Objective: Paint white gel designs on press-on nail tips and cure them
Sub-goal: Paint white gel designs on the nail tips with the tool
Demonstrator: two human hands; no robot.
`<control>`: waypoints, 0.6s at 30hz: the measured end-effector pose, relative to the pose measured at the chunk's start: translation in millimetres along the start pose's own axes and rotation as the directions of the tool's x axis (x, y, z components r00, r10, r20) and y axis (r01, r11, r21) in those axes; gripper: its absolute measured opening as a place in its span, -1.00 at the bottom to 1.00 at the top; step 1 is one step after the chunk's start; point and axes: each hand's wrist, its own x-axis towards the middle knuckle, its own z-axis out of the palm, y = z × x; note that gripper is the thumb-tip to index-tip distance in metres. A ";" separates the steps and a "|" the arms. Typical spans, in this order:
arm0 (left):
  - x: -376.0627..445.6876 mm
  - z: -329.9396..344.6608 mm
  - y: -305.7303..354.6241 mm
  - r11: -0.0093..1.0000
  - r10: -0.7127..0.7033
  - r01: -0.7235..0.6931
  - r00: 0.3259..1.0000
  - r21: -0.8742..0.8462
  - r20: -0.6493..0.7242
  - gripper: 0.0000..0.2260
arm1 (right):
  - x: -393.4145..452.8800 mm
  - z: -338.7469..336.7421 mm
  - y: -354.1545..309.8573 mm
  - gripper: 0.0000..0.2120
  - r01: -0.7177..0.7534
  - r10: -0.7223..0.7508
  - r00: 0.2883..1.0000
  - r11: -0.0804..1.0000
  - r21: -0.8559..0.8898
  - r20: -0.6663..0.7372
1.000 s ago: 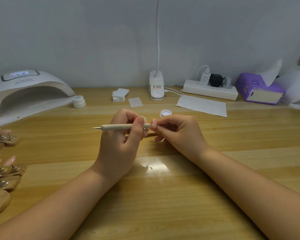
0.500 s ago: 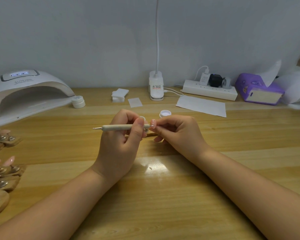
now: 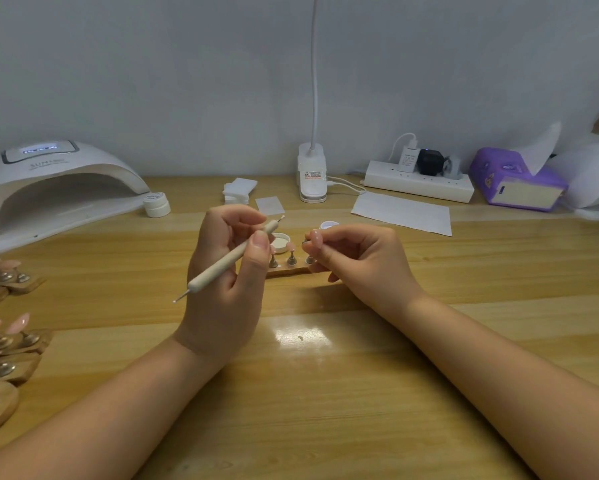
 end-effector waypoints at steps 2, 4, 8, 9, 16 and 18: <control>0.1 0.0 -0.7 1.000 0.009 -0.009 1.000 0.019 -0.001 -0.91 | 0.3 -0.7 0.4 -0.83 -0.013 0.013 1.000 1.000 0.001 -0.010; 0.2 0.6 -1.3 1.000 0.005 -0.005 1.000 0.026 -0.001 -0.91 | 0.3 -0.2 0.4 -0.85 -0.020 0.020 1.000 1.000 0.014 -0.018; -0.4 1.0 -2.5 0.999 -0.008 0.007 1.000 0.036 0.004 -0.91 | 1.1 -0.4 -1.0 -0.87 -0.056 0.058 0.997 0.998 0.040 -0.050; -0.5 0.8 -2.6 0.999 -0.012 0.012 1.000 0.036 0.005 -0.91 | 1.6 -1.0 -0.5 -0.89 -0.065 0.067 0.996 0.997 0.037 -0.060; -0.5 0.7 -3.1 0.998 -0.017 0.016 1.000 0.055 0.015 -0.91 | 5.5 -4.6 3.6 -0.98 -0.035 0.034 0.996 0.999 -0.007 -0.083; -0.5 0.8 -3.0 0.999 -0.022 0.021 1.000 0.050 0.018 -0.91 | 9.6 -8.6 6.4 -0.98 -0.022 0.001 0.992 0.987 -0.162 -0.128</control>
